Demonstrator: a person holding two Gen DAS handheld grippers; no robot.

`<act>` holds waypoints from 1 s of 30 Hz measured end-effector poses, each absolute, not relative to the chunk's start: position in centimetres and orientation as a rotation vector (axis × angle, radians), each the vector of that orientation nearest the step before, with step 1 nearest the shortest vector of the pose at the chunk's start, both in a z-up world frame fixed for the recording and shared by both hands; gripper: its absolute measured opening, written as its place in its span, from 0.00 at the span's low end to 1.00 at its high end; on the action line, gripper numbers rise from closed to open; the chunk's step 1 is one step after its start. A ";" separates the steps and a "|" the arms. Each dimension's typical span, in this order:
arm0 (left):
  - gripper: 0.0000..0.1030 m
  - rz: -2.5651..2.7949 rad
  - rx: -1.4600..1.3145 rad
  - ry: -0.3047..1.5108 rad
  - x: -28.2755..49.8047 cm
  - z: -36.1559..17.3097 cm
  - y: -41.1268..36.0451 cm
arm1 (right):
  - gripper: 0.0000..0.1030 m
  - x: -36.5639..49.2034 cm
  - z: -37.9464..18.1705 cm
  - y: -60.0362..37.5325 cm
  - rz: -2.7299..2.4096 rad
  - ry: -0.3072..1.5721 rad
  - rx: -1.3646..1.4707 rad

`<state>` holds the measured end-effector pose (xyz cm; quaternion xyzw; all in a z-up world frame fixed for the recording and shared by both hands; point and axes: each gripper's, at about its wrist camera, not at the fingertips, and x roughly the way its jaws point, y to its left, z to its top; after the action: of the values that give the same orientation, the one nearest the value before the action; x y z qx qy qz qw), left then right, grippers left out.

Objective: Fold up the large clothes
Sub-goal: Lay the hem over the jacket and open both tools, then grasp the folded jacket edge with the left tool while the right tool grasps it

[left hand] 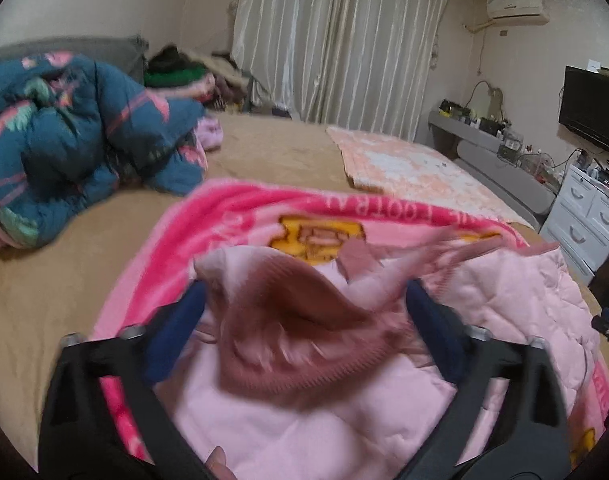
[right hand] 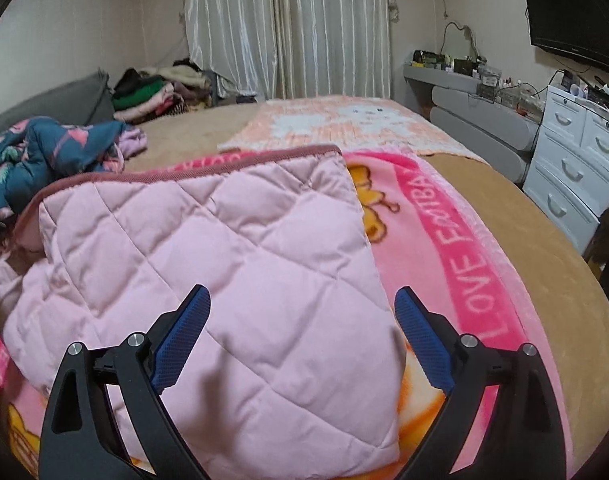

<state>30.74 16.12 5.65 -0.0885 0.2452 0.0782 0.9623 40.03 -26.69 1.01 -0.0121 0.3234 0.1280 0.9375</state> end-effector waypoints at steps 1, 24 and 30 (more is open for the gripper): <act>0.91 0.157 -0.170 0.480 30.1 6.4 15.9 | 0.90 40.1 0.9 -26.8 0.265 0.665 -0.020; 0.91 0.148 -0.329 0.699 21.9 0.3 20.2 | 0.94 36.1 0.2 -29.8 0.234 0.680 0.003; 0.91 0.180 -0.197 0.741 23.6 -2.4 18.6 | 0.93 37.8 -3.9 -30.0 0.228 0.755 0.037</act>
<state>23.63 18.60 -2.40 -0.0960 0.3609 0.0876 0.9235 37.84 -30.01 -3.85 0.0179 0.3677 0.1110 0.9231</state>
